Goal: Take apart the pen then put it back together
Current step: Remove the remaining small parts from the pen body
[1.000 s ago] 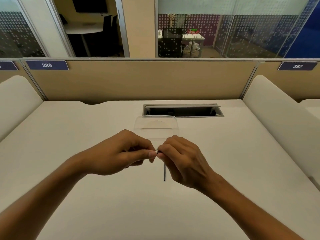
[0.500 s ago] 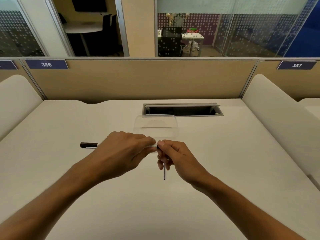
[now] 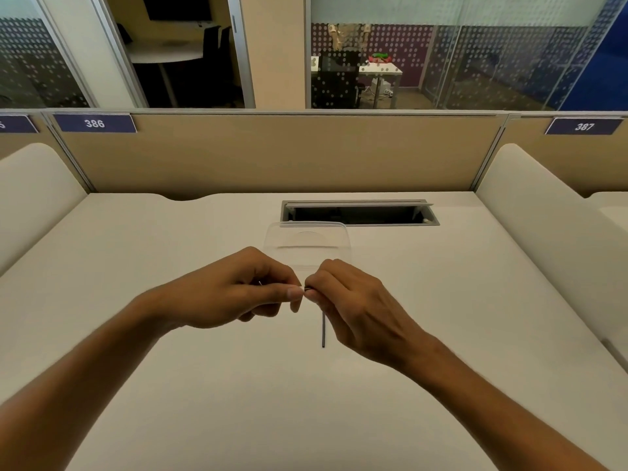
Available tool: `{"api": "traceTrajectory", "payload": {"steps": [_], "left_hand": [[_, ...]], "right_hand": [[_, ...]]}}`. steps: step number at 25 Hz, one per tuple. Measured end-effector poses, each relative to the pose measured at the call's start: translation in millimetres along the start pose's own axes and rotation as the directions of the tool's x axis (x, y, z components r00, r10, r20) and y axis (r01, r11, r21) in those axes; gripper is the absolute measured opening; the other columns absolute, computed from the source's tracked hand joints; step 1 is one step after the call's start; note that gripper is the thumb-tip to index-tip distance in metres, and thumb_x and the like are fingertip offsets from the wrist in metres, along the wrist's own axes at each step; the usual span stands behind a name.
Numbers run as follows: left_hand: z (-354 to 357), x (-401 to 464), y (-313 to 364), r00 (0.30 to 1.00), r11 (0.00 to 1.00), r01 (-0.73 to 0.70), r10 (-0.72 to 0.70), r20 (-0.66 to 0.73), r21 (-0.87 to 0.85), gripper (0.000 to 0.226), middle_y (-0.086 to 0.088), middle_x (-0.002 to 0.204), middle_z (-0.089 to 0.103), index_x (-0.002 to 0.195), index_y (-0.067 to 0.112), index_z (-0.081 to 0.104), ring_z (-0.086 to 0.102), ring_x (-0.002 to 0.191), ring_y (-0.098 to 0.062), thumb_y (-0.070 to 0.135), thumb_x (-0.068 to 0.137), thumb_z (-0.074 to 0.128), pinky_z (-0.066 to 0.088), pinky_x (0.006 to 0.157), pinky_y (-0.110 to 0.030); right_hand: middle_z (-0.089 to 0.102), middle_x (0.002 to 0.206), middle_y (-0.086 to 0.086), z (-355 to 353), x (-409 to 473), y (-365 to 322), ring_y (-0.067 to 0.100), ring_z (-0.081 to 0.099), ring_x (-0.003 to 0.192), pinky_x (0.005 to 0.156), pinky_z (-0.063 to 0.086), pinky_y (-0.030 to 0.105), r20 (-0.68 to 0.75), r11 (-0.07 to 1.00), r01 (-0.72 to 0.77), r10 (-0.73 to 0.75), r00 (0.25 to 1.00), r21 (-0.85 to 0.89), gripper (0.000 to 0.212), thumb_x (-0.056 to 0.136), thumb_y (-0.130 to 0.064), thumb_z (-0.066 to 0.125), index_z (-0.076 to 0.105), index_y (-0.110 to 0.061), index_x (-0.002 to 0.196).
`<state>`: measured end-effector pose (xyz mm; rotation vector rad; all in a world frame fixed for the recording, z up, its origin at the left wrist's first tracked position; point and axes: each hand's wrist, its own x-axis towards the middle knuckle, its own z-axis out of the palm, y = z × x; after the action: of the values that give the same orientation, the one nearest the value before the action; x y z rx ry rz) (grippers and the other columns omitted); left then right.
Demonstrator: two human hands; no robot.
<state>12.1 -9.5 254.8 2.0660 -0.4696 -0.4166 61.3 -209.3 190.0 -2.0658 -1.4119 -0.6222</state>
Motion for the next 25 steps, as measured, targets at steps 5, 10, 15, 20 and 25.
{"api": "traceTrajectory", "payload": {"steps": [5, 10, 15, 20, 25], "left_hand": [[8, -1, -1, 0.994, 0.996, -0.021, 0.030, -0.101, 0.089, 0.025, 0.012, 0.053, 0.048, 0.086, 0.016, 0.069, 0.039, 0.047, -0.007, 0.035, 0.092, 0.053, 0.034, 0.048, -0.012], [17, -1, -2, 0.958, 0.869, -0.017, 0.156, -0.241, 0.495, 0.026, 0.018, 0.050, 0.049, 0.097, 0.025, 0.068, 0.048, 0.050, -0.007, 0.042, 0.093, 0.049, 0.032, 0.051, -0.014], [27, 0, 0, 0.948, 0.755, 0.043, 0.177, -0.267, 0.654, 0.027, 0.013, 0.083, 0.069, 0.109, 0.029, 0.064, 0.056, 0.064, -0.007, 0.041, 0.096, 0.044, 0.050, 0.063, -0.032], [35, 2, 2, 0.937, 0.722, 0.028, 0.223, -0.271, 0.691, 0.024, 0.010, 0.090, 0.064, 0.108, 0.026, 0.065, 0.055, 0.070, -0.010, 0.035, 0.096, 0.046, 0.048, 0.061, -0.027], [37, 2, 3, 0.934, 0.743, 0.022, 0.223, -0.278, 0.669, 0.021, 0.017, 0.078, 0.058, 0.100, 0.025, 0.062, 0.051, 0.063, -0.008, 0.035, 0.097, 0.044, 0.038, 0.058, -0.020]], "right_hand": [[0.058, 0.080, -0.002, 0, -4, -1, 0.011, 0.050, 0.068, 0.059, 0.042, 0.024, 0.016, 0.966, -0.147, 0.146, 0.989, 0.211, 0.024, 0.099, -0.025, 0.042, 0.061, -0.013, 0.091], [0.056, 0.063, -0.009, 5, -3, -12, 0.009, 0.057, 0.064, 0.062, 0.045, 0.023, 0.179, 0.627, -0.497, 0.501, 0.847, 0.600, 0.035, 0.100, -0.033, 0.039, 0.054, -0.026, 0.070], [0.047, 0.050, -0.008, 15, 0, -22, 0.013, 0.051, 0.053, 0.055, 0.041, 0.014, 0.274, 0.371, -0.575, 0.611, 0.742, 0.729, 0.050, 0.102, -0.038, 0.036, 0.057, -0.022, 0.060], [0.047, 0.042, -0.008, 24, 7, -28, 0.005, 0.047, 0.043, 0.048, 0.041, 0.015, 0.194, 0.331, -0.609, 0.747, 0.636, 0.720, 0.055, 0.089, -0.053, 0.038, 0.050, -0.019, 0.048], [0.042, 0.040, -0.010, 27, 13, -31, 0.007, 0.040, 0.040, 0.046, 0.033, 0.020, 0.058, 0.423, -0.522, 0.734, 0.677, 0.741, 0.054, 0.093, -0.045, 0.041, 0.044, -0.029, 0.042]]}}
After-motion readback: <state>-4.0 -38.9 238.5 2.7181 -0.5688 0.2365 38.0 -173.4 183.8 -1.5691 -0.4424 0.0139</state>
